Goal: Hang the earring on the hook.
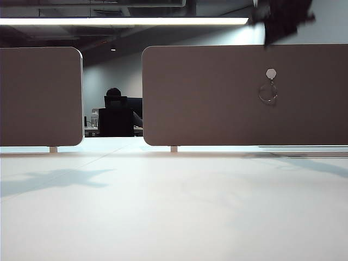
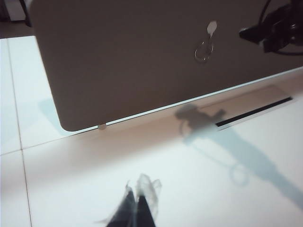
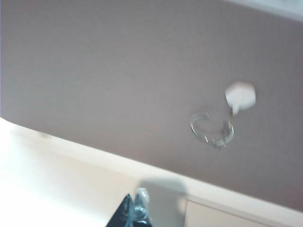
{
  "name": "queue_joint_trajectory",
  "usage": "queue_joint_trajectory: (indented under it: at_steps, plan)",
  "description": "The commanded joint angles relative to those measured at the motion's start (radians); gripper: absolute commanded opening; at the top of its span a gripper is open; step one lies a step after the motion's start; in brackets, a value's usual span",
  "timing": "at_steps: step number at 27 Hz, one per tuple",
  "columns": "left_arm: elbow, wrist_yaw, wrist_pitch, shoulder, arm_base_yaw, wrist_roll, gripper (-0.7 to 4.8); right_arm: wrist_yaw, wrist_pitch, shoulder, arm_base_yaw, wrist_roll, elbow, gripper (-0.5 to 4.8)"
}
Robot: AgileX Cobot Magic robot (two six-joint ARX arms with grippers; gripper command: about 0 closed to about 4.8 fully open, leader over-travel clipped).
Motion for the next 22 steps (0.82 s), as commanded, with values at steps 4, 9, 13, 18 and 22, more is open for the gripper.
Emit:
queue_joint_trajectory:
  at_steps: [4,9,13,18,22]
  plan:
    - [-0.032,-0.008,-0.127,-0.259,0.000,-0.022,-0.05,-0.014,0.039,-0.308,0.051,0.016,-0.246,-0.07]
    - [-0.074,-0.049,-0.177,-0.529,0.000,-0.021,-0.05,-0.044,0.062,-0.607,0.089,0.024,-0.472,-0.07]
    - [-0.117,-0.039,-0.204,-0.687,0.000,-0.013,-0.05,-0.092,0.085,-0.841,0.116,0.061,-0.678,-0.07]
    - [-0.214,0.006,-0.274,-0.855,0.000,0.002,-0.05,-0.099,0.120,-1.140,0.166,0.101,-0.960,-0.07]
    - [-0.326,-0.087,-0.280,-0.966,-0.001,0.001,-0.05,-0.099,0.148,-1.367,0.186,0.182,-1.205,-0.07]
